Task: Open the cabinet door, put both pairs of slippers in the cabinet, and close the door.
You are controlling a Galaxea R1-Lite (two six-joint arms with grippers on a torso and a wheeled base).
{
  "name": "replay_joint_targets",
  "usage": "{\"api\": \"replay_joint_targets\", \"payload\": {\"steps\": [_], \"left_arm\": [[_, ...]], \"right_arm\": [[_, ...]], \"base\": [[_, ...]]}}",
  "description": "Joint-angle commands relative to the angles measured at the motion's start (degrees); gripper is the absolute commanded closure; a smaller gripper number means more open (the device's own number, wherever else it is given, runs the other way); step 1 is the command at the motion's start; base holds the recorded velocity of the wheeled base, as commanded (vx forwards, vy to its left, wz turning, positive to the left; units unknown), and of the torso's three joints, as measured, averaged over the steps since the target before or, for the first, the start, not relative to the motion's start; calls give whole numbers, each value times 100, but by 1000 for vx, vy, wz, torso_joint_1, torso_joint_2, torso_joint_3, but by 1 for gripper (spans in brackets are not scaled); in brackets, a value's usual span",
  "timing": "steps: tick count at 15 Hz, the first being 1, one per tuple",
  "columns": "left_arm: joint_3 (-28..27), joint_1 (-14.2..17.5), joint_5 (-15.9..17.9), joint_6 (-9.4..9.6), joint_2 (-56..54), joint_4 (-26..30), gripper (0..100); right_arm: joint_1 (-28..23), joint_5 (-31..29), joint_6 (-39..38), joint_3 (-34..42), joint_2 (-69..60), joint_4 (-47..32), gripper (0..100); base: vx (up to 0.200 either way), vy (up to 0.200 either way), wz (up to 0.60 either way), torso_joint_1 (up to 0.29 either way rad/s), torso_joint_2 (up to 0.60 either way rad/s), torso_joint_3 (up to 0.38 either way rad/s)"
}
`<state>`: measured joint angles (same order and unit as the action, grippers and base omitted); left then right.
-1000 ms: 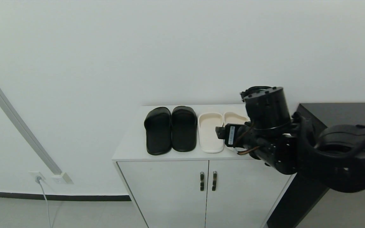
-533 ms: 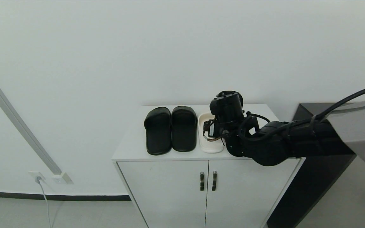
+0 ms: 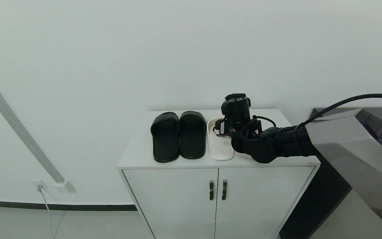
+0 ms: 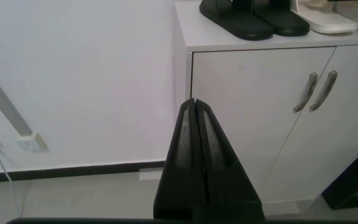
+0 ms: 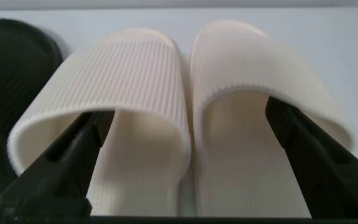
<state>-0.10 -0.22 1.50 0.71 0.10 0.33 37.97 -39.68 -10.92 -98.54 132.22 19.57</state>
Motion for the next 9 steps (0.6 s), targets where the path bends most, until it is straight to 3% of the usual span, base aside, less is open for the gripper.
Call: {"api": "replay_joint_targets", "payload": {"steps": [1, 4, 5, 9], "left_arm": [[1, 4, -1, 0, -1, 2, 100], [1, 4, -1, 0, -1, 2, 100], [1, 4, -1, 0, -1, 2, 100], [1, 4, -1, 0, -1, 2, 100]], "right_arm": [[-44, 31, 196, -52, 190, 223, 0], [-62, 31, 231, -78, 252, 285, 0], [-71, 31, 231, -96, 252, 293, 100], [-80, 31, 231, -69, 199, 293, 100]], "base": [[0, 0, 0, 0, 0, 0], [0, 0, 0, 0, 0, 0], [0, 0, 0, 0, 0, 0], [0, 0, 0, 0, 0, 0]]}}
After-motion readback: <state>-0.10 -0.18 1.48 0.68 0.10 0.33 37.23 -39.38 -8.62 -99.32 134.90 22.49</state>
